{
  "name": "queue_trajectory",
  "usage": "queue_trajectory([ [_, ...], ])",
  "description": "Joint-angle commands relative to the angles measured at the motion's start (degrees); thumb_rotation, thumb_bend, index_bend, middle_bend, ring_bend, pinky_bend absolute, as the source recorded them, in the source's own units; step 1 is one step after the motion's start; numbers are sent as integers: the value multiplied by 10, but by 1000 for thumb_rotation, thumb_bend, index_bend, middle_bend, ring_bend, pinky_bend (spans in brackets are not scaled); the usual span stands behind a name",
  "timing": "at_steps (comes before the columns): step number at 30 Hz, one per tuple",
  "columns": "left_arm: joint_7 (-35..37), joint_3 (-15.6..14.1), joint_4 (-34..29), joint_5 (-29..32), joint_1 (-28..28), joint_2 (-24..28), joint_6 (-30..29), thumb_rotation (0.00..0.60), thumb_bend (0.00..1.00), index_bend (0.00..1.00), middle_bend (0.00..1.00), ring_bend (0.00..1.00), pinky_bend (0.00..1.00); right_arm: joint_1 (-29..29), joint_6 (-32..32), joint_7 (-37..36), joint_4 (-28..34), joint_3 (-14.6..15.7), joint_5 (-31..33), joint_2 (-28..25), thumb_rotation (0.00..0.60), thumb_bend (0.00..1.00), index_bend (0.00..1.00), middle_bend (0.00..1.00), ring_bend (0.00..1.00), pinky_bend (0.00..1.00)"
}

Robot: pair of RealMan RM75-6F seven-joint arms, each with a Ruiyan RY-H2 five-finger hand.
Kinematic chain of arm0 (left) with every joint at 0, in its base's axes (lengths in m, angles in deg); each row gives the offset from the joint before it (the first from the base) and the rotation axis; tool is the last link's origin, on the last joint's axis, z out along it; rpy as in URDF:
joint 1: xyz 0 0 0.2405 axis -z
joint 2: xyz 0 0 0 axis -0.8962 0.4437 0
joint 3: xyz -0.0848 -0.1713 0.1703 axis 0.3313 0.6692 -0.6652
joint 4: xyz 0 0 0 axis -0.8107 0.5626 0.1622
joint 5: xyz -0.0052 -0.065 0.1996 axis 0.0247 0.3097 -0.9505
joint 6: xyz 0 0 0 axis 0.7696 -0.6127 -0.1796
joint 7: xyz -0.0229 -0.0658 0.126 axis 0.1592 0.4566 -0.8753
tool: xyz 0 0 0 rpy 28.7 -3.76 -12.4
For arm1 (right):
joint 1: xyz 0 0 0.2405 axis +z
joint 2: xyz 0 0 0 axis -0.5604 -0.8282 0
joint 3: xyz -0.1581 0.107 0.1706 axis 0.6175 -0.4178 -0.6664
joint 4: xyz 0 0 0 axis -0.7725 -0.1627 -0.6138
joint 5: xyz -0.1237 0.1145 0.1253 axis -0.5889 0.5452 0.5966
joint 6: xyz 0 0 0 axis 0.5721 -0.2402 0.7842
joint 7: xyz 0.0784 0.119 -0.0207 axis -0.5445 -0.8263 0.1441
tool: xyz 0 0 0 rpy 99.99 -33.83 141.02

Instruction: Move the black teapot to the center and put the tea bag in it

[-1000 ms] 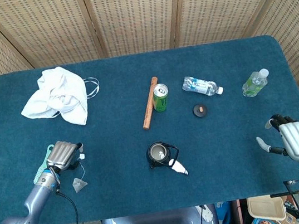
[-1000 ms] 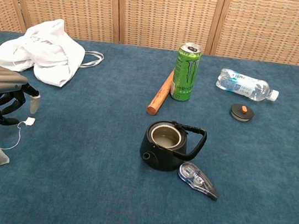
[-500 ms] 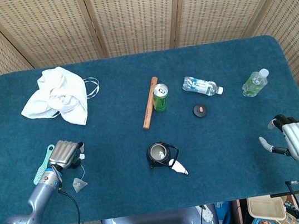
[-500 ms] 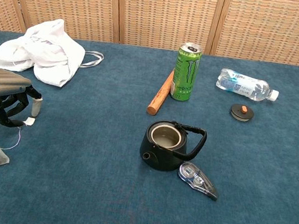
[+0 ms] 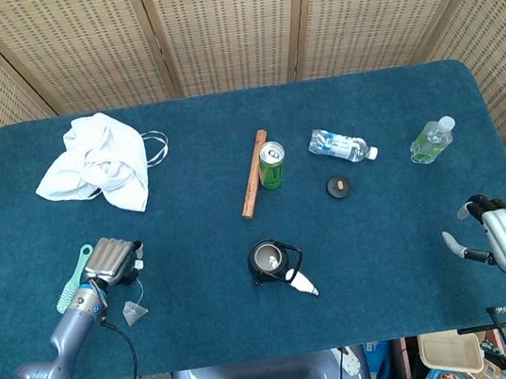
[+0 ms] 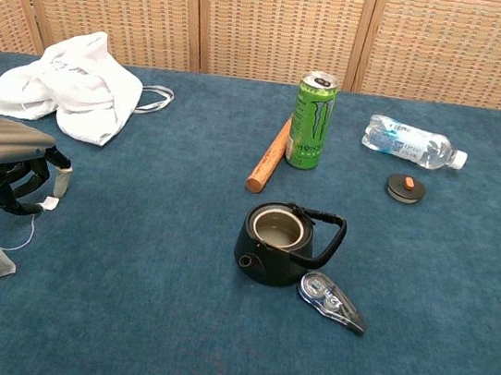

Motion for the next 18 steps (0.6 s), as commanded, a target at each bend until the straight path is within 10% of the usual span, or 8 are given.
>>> queue_trajectory([
  [1,-3,-1,0,3,1,-1,0,600,350,457,730,728,728,-1,0,-1,0,0,-1,-1,101,493,430,381,404,619],
  [18,-8,-6,-7,19,7,-2,0,600,351,485,730,729,728,-11,0,-7,2,-1,-4,-3,99,493,430,381,404,619],
])
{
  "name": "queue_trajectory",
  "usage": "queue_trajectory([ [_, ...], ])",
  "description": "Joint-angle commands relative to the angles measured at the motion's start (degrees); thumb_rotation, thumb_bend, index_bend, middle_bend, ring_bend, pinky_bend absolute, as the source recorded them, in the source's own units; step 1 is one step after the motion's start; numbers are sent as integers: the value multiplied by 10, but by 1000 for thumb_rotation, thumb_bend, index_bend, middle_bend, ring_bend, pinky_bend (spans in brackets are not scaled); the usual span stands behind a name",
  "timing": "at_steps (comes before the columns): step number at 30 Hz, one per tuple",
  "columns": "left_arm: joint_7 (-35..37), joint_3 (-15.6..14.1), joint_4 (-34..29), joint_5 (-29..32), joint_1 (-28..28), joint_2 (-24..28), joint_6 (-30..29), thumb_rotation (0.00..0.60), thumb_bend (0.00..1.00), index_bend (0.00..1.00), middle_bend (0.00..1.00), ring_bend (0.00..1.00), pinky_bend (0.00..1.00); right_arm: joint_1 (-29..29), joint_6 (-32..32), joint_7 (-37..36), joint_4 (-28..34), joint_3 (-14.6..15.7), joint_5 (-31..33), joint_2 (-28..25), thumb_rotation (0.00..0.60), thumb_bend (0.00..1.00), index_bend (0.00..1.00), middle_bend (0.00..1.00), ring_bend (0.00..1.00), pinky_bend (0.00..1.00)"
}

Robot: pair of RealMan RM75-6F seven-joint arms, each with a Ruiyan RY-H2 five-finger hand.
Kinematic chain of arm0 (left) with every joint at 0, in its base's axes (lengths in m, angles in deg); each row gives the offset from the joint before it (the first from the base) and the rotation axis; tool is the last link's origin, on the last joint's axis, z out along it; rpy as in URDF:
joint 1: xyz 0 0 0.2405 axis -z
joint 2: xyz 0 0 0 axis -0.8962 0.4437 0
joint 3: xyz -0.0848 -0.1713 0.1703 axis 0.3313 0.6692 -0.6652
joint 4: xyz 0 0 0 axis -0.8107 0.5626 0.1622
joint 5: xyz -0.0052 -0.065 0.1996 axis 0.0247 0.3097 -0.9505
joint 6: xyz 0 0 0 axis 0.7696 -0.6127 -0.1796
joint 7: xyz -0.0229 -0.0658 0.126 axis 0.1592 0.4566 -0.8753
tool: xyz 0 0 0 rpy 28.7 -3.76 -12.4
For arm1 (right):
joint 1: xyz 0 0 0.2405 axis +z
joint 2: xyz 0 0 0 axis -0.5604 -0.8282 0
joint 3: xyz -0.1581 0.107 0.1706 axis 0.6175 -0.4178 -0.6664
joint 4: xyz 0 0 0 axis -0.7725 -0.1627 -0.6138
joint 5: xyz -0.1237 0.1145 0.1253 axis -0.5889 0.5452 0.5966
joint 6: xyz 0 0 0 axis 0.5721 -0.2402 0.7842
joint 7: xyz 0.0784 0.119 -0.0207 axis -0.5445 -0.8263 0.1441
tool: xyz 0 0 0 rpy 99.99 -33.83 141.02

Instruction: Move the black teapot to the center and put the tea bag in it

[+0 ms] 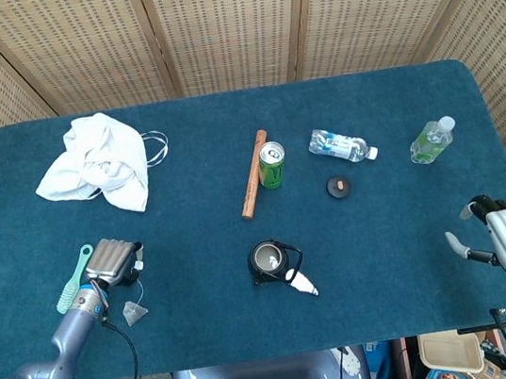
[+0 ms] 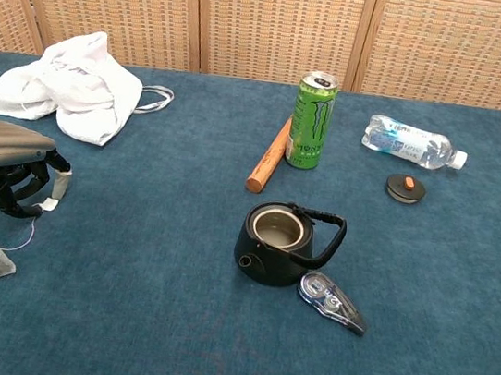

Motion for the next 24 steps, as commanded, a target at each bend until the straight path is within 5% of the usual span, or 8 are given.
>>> queue_trajectory([
  [1,0,-1,-1,1,1,0,0,600,351,487,730,729,728,-1,0,0,-1,0,-1,1,100,493,430,381,404,619],
  [24,15,-4,-10,5,3,2,-4,600,414,578,743,739,728,-11,6,-4,0,-2,-9,4,101,493,430,382,404,619],
])
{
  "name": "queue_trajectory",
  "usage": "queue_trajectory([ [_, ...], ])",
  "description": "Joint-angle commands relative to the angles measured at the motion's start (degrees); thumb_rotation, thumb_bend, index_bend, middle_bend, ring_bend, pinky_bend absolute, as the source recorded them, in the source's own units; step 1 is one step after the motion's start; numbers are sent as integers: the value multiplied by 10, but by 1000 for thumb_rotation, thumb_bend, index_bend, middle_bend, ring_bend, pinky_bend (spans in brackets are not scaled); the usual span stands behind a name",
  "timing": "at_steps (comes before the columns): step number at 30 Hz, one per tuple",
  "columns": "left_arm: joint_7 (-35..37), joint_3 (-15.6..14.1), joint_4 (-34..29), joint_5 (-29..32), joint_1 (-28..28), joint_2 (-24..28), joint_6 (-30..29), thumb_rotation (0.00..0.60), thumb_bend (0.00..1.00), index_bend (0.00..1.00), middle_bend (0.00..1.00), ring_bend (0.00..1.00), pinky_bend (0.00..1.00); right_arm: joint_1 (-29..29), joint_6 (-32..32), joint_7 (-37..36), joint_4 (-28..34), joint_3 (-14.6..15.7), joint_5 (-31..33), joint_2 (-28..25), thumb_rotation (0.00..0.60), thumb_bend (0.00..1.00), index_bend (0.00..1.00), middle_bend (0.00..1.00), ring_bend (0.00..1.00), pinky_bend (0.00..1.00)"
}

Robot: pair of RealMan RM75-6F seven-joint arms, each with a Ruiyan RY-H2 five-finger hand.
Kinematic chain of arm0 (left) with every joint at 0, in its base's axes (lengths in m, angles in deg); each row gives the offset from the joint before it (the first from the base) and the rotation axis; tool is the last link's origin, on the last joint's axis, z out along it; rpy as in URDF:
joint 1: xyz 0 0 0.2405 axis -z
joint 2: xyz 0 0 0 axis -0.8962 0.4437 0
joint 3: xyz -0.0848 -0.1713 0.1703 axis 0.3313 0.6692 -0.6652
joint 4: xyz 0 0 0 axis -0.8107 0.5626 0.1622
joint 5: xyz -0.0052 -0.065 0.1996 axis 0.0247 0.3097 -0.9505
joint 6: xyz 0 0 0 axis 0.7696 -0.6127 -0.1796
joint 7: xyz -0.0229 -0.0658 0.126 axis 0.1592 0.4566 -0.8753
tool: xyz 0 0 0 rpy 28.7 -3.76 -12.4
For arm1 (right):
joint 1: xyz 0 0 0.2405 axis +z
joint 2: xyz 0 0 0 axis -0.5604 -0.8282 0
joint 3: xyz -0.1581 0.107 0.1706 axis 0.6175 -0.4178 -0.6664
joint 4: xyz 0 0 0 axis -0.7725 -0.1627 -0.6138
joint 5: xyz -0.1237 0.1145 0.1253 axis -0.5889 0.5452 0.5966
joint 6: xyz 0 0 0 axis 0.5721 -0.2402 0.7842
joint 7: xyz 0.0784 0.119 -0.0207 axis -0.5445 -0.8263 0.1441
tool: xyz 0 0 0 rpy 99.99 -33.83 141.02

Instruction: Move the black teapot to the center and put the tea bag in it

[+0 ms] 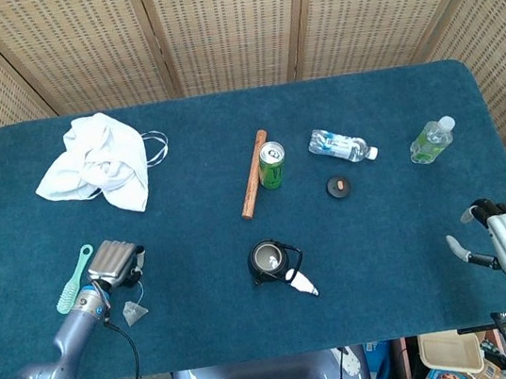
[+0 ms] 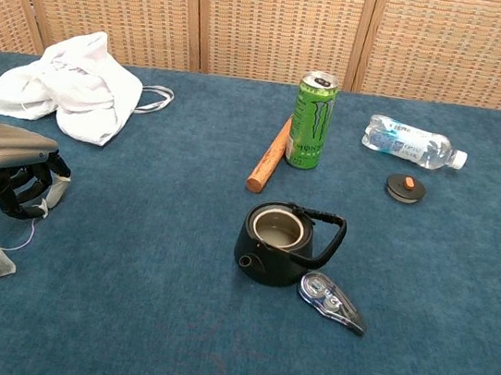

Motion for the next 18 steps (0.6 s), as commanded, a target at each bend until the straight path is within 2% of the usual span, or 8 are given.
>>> queue_trajectory([
  [1,2,-1,0,-1,0,0,0,600,426,584,744,740,728,0,0,-1,0,-1,1,0,101,493,430,382,404,619],
  [8,11,-1,-2,-3,0,2,2,600,490,619,756,751,741,0,0,0,2,-3,-2,-1,101,493,430,381,404,619],
  [18,45,6,-16,-16,-6,12,-10,600,509,646,762,753,741,-4,3,-2,5,-3,-6,-2,100,493,430,381,403,619],
])
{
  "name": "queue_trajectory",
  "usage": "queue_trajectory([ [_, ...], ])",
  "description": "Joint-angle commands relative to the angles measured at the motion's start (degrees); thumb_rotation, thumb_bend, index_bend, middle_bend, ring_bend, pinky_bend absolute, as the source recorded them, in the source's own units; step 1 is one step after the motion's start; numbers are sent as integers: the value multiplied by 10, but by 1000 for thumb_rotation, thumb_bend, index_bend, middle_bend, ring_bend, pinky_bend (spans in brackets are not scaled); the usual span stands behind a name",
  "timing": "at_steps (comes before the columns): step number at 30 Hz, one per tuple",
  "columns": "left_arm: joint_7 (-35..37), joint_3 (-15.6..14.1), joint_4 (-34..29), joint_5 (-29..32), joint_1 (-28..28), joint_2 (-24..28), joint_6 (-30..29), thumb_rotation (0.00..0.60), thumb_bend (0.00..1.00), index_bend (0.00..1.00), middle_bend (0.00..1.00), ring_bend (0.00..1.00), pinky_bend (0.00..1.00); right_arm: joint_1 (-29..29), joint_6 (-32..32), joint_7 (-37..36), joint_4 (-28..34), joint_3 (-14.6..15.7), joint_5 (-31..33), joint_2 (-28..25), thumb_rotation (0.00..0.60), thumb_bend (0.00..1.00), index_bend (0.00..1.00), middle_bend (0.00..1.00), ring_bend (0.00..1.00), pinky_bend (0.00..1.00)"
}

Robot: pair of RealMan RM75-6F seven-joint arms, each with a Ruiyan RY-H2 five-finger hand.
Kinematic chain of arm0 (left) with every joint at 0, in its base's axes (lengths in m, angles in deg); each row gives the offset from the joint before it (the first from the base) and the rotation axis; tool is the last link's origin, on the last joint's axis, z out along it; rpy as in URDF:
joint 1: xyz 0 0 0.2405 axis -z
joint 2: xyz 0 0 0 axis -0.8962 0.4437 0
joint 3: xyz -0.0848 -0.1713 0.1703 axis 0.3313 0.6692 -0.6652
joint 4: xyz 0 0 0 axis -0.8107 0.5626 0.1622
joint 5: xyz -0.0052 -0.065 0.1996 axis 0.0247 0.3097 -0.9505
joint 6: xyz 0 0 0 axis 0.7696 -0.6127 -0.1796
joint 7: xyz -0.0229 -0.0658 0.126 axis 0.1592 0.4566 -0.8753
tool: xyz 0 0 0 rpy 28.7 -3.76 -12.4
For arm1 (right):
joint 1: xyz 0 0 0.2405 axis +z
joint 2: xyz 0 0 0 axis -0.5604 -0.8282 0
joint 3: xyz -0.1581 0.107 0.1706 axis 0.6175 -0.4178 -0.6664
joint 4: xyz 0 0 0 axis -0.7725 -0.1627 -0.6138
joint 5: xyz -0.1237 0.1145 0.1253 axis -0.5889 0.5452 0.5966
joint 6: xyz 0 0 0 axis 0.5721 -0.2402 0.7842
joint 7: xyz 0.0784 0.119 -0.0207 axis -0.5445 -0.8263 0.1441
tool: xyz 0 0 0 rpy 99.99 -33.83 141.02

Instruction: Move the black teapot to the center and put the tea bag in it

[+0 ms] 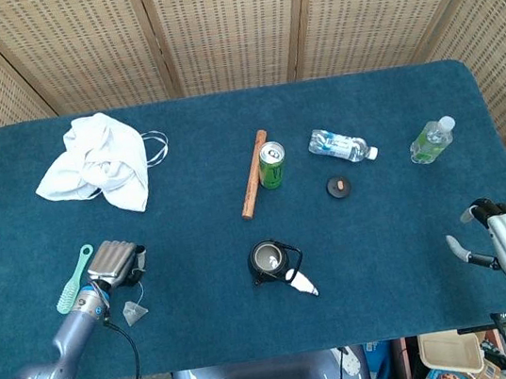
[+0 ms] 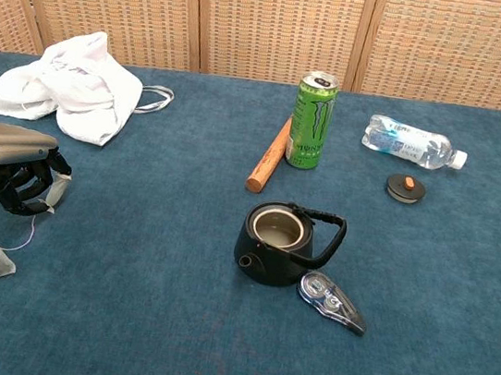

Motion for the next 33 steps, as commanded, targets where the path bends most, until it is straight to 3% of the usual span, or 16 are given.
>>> queue_trajectory([
  [1,16,4,-12,-13,-4,11,-10,600,509,647,762,753,741,0,1,0,1,-1,-1,0,101,493,430,381,403,619],
  [13,67,6,-113,-111,-25,85,-85,600,509,649,762,753,741,-10,39,-5,-4,-7,-32,27,103,494,430,379,376,548],
  [17,73,7,-138,-134,-24,101,-96,600,509,648,762,753,741,-12,47,-10,-9,-7,-45,36,123,496,430,378,373,545],
  [20,74,8,-156,-149,-21,111,-101,600,509,649,762,753,741,-14,53,-14,-12,-5,-59,42,181,498,430,378,370,543],
  [22,70,11,-167,-157,-17,116,-103,600,509,649,762,753,741,-14,54,-14,-13,-4,-65,45,206,499,430,377,366,536],
  [33,40,26,-194,-159,10,113,-90,600,509,648,762,753,741,-9,44,-25,-23,-2,-85,51,210,499,430,368,347,507],
])
